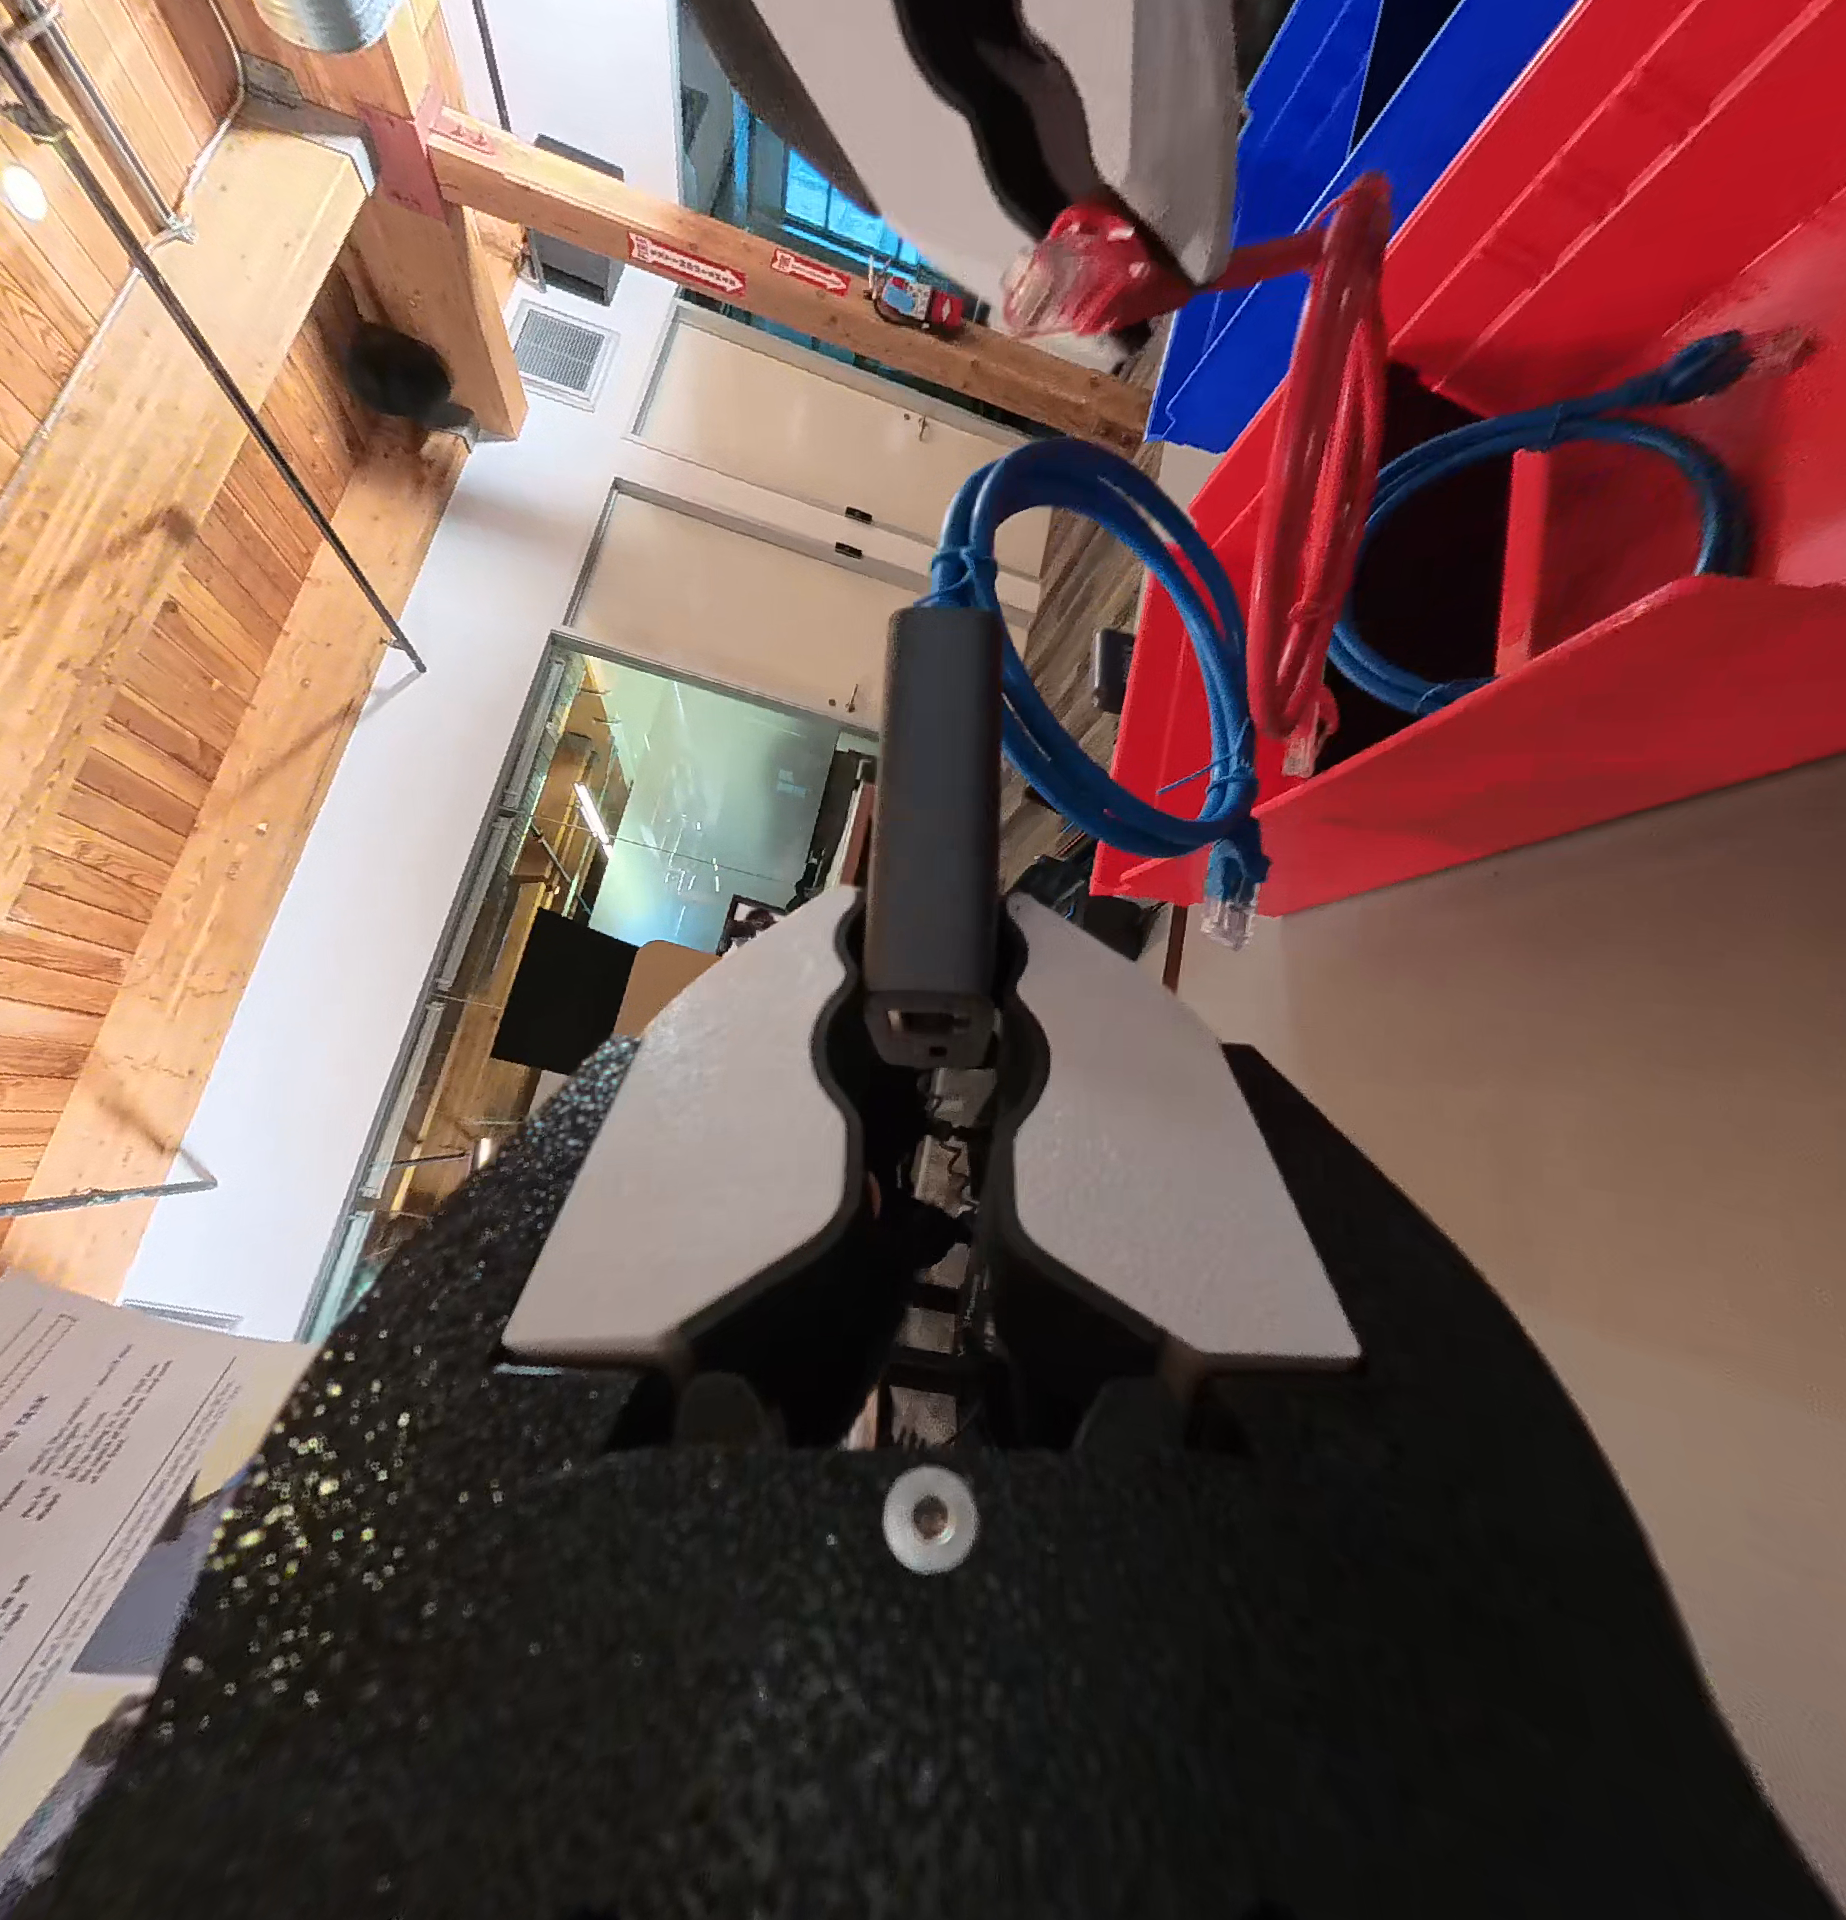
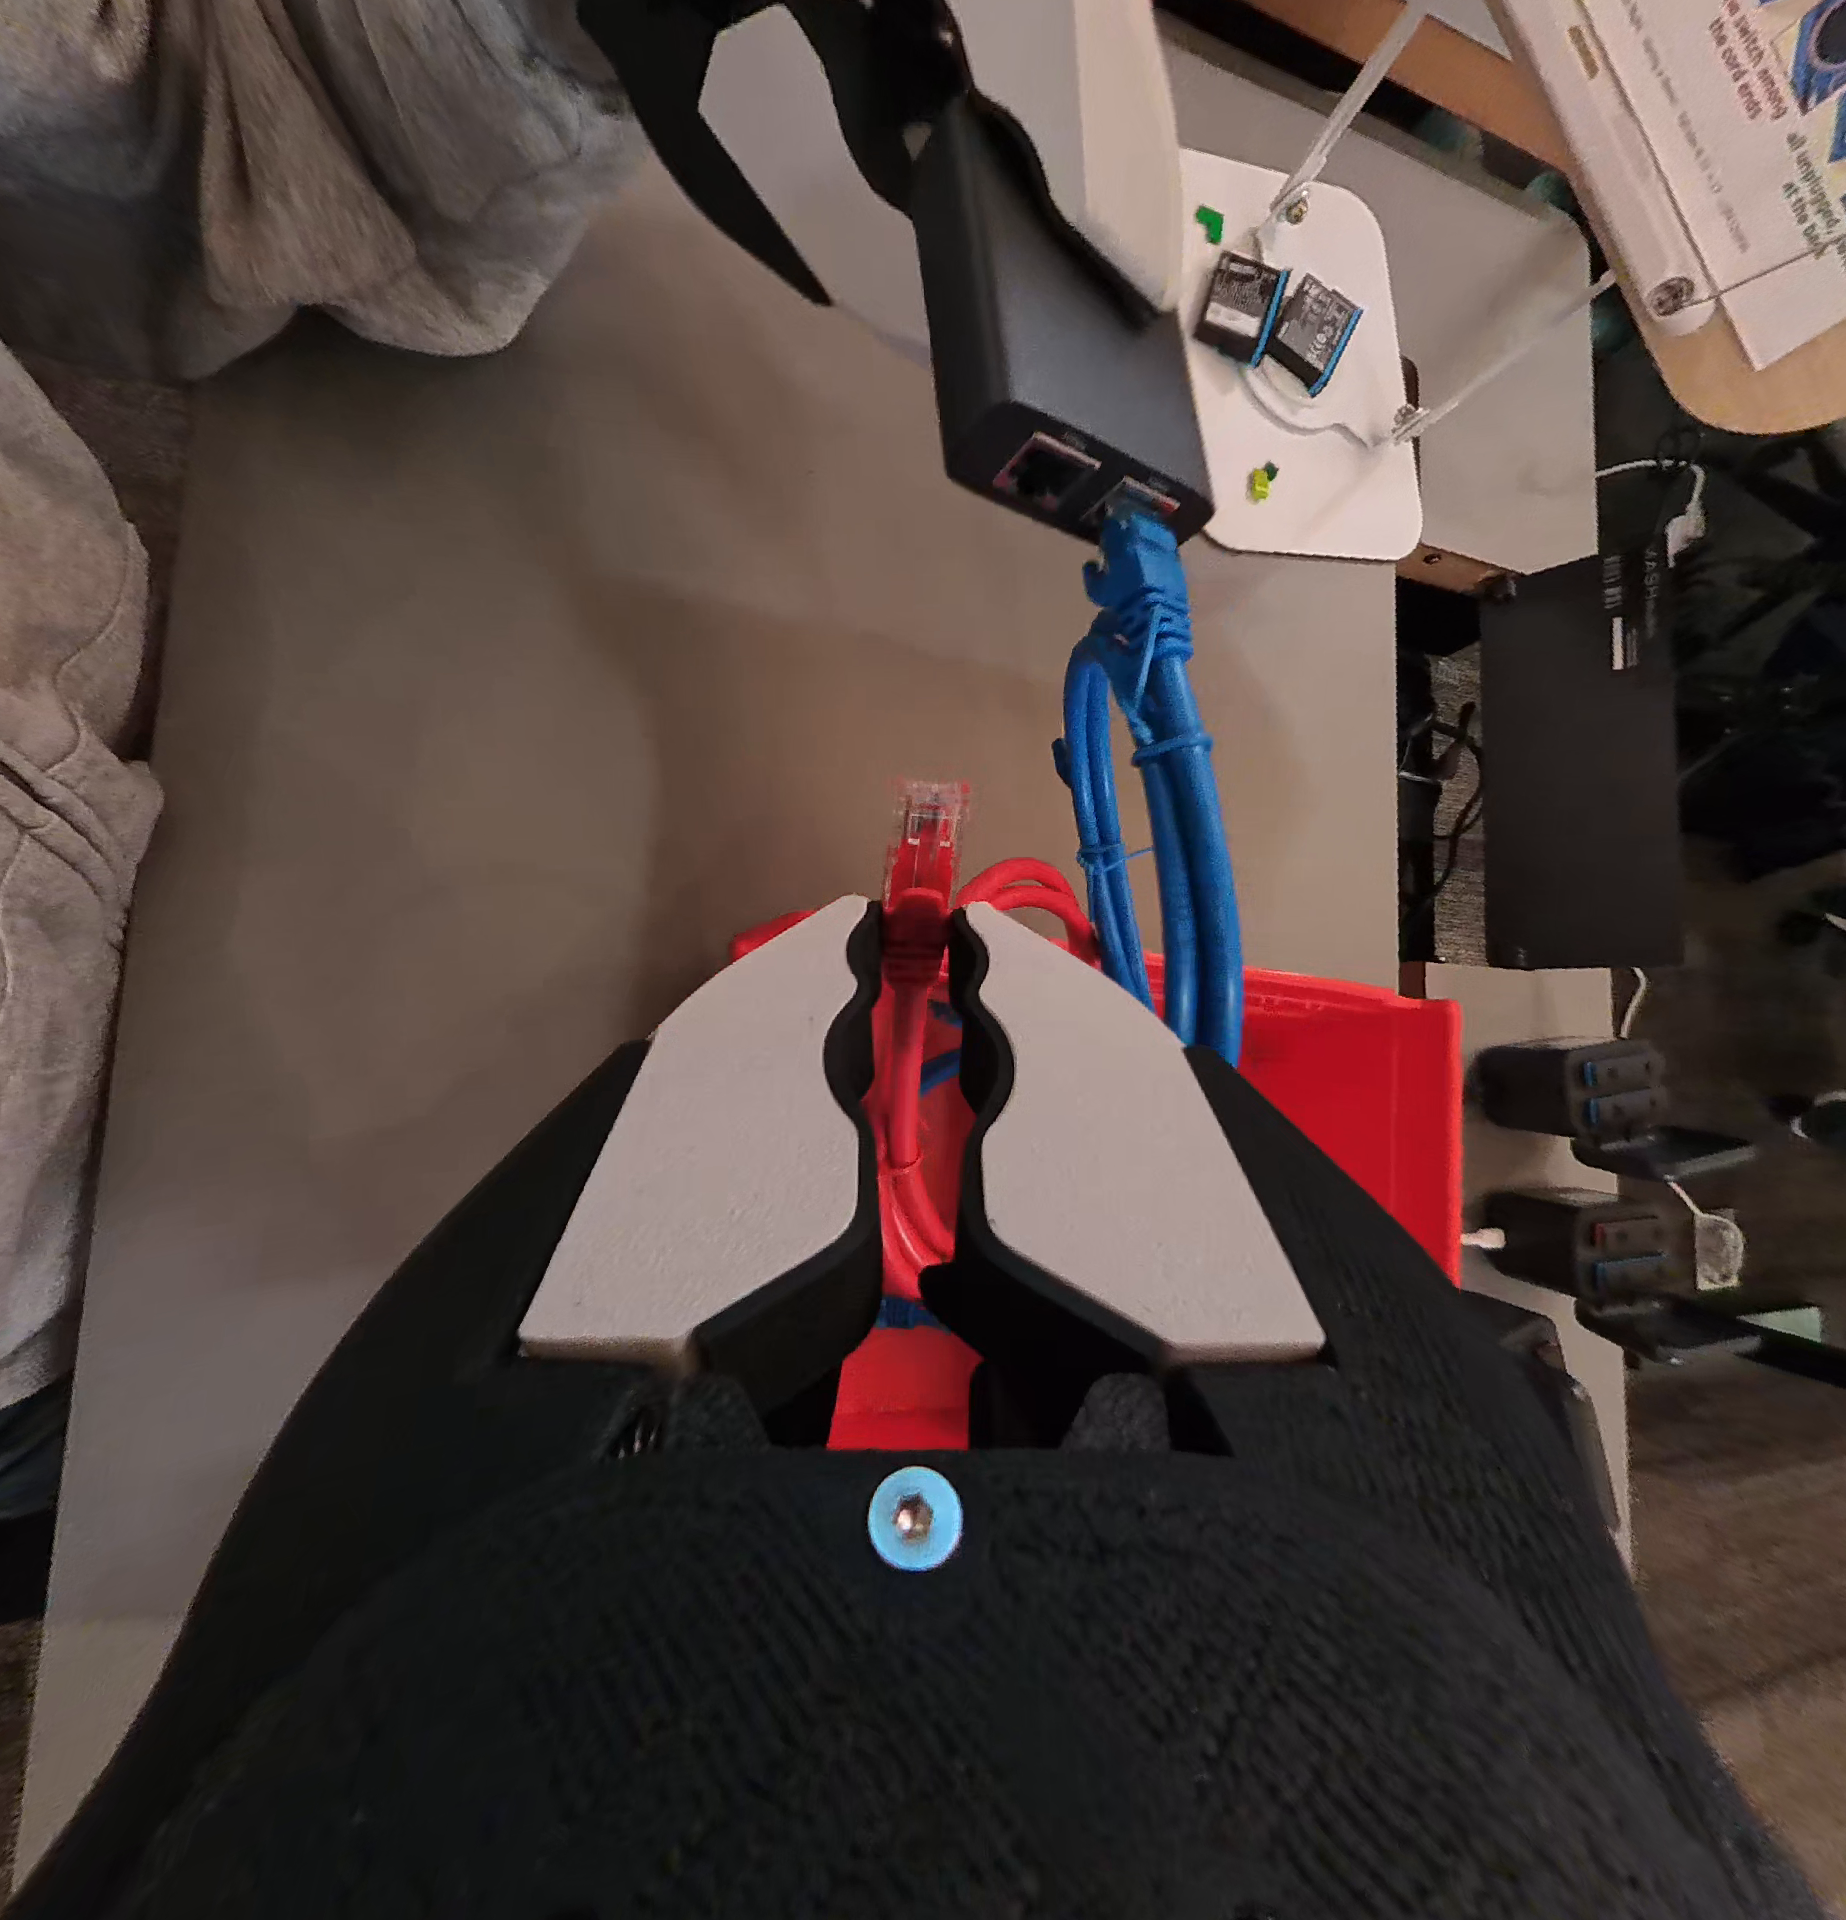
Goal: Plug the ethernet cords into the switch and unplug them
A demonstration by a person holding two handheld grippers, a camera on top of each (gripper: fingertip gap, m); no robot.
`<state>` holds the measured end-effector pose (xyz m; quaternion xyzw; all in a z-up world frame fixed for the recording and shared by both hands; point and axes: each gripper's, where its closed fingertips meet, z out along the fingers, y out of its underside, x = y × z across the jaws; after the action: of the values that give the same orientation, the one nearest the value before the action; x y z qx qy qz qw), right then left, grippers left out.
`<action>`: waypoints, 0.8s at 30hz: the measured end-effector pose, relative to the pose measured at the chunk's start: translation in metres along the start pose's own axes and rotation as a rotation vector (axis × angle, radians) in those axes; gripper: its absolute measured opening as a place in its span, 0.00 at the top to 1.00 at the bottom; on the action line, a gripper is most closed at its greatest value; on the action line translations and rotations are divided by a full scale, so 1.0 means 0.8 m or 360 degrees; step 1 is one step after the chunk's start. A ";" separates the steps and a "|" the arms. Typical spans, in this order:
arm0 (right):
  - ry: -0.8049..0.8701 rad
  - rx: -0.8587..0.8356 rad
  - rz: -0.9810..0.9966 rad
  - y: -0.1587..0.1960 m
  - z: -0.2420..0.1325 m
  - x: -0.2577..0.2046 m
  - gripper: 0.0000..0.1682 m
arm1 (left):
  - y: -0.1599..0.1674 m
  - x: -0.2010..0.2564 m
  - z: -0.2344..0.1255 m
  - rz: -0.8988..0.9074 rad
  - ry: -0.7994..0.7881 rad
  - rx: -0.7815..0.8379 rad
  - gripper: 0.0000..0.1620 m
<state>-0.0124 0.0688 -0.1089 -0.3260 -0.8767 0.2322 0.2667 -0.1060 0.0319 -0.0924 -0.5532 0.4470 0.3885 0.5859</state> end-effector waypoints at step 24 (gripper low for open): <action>0.1484 -0.0251 -0.0294 0.043 -0.096 0.053 0.94 | 0.042 -0.029 0.001 -0.0786 -0.0023 -0.0060 0.87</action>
<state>0.0227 0.1395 -0.0579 -0.3352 -0.7039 -0.0306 0.6255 -0.1450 0.0366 -0.0801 -0.6537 0.2867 0.2458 0.6558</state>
